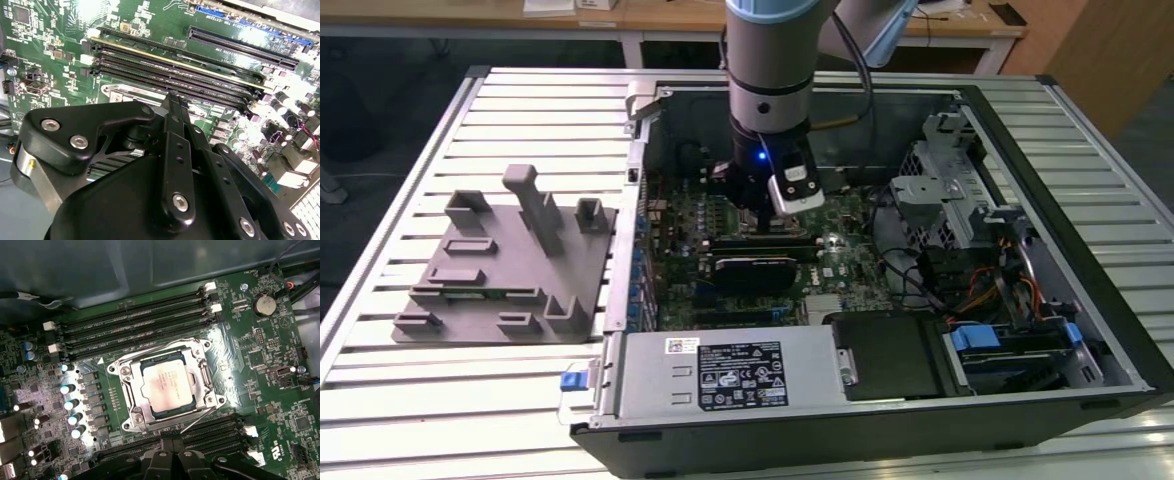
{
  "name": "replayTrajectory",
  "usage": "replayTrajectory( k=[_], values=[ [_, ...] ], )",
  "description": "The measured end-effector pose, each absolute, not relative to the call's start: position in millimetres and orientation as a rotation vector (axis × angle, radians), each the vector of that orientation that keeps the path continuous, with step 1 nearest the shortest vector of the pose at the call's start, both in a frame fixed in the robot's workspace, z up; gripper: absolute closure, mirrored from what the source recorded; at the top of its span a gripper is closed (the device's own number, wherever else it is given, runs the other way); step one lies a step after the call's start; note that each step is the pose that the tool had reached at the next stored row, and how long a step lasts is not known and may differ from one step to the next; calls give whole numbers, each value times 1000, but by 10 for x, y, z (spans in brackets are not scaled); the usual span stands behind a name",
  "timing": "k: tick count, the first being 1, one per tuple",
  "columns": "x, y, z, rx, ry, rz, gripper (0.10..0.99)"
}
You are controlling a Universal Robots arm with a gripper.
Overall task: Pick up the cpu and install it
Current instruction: 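Install the second cpu locking lever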
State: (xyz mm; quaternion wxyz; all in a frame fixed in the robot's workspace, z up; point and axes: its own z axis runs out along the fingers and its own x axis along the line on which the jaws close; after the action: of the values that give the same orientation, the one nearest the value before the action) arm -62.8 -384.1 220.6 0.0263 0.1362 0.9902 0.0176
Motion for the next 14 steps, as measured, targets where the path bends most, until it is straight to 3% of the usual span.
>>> replayTrajectory(
  k=[14],
  values=[
    [-652,-3854,2144,421,3060,56,980]
  ],
)
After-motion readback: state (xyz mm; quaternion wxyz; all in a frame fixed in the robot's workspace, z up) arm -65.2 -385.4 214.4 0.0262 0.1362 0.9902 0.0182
